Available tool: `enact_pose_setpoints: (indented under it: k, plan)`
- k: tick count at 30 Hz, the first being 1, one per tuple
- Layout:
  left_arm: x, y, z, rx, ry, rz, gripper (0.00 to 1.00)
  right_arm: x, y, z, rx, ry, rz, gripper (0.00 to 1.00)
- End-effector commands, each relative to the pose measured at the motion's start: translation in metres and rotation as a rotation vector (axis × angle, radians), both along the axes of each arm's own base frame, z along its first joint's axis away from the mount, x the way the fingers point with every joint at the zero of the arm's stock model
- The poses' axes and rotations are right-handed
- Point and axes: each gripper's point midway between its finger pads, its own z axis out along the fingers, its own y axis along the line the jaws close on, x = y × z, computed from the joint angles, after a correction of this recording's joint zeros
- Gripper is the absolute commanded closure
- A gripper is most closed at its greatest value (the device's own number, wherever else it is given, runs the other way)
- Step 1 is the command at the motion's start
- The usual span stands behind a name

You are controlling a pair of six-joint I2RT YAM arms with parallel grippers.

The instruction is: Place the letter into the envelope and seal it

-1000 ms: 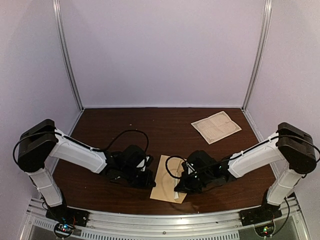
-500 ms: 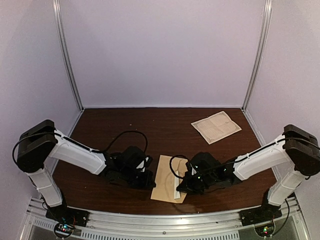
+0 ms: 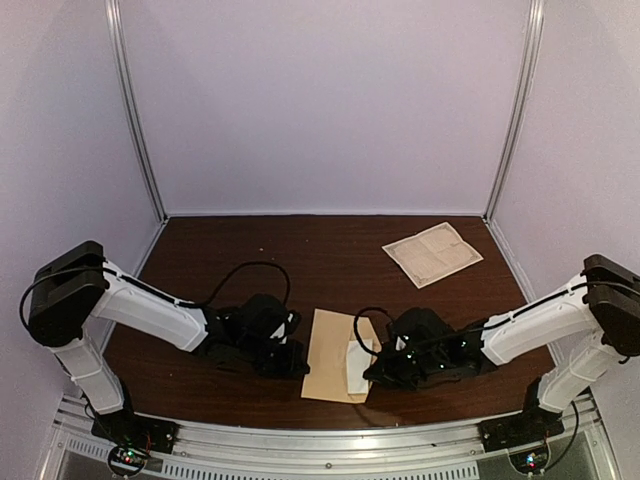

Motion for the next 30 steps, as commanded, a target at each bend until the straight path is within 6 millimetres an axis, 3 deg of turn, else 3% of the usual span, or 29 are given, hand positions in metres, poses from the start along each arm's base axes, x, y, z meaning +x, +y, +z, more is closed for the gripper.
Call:
enact_pose_setpoints:
  k: [1,13,19,22,27,30]
  plan:
    - [0.001,-0.003,0.008,-0.035,-0.020,0.007,1.00,0.003,-0.001,0.005,0.024,-0.022,-0.023,1.00]
    - [-0.008,-0.017,0.005,-0.073,0.002,-0.078,1.00,0.006,0.032,0.006,0.038,-0.057,0.111,1.00]
    - [-0.008,-0.014,0.004,-0.063,0.002,-0.075,1.00,0.008,0.034,0.007,0.024,-0.069,0.123,1.00]
    - [-0.004,-0.010,0.006,-0.045,-0.018,-0.062,1.00,0.008,0.029,0.012,0.014,-0.076,0.117,0.85]
    - [0.001,-0.006,0.021,-0.031,-0.062,-0.050,0.80,0.010,0.016,0.030,-0.033,-0.112,0.109,0.68]
    - [0.006,-0.005,0.031,-0.025,-0.093,-0.041,0.73,0.011,0.006,0.037,-0.088,-0.133,0.108,0.63]
